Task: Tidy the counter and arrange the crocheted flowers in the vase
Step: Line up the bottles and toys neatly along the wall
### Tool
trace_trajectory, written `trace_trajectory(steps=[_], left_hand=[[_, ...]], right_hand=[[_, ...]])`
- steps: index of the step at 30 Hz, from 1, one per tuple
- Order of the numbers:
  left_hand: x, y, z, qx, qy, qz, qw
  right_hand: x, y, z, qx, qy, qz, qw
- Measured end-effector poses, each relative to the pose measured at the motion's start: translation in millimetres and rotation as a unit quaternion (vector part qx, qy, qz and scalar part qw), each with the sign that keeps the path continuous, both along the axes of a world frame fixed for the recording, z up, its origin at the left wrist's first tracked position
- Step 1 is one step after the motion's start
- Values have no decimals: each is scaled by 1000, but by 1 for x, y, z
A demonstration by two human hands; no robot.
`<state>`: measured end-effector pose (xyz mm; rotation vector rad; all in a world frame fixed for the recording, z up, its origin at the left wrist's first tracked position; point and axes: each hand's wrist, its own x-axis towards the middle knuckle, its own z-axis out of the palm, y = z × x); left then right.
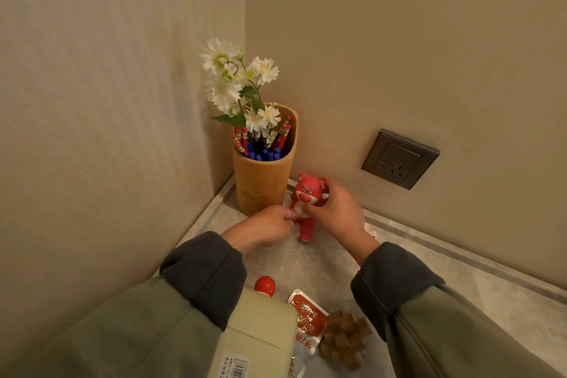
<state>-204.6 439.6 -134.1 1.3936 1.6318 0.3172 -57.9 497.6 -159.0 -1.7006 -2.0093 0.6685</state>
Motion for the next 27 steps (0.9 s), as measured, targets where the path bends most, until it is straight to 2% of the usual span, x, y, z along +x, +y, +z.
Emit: trace_trajectory(steps=[5, 14, 17, 21, 27], left_hand=[[1, -5, 18, 18, -2, -14, 1000], [37, -14, 50, 25, 30, -111, 993], [51, -14, 47, 20, 62, -137, 988], [63, -12, 34, 8, 78, -135, 988], [65, -5, 10, 13, 56, -93, 994]], right_hand=[[16, -8, 14, -3, 30, -15, 999], [78, -43, 15, -11, 36, -102, 994], [89, -47, 6, -59, 17, -97, 993], [90, -48, -10, -105, 34, -98, 989], [88, -44, -23, -55, 33, -128, 990]])
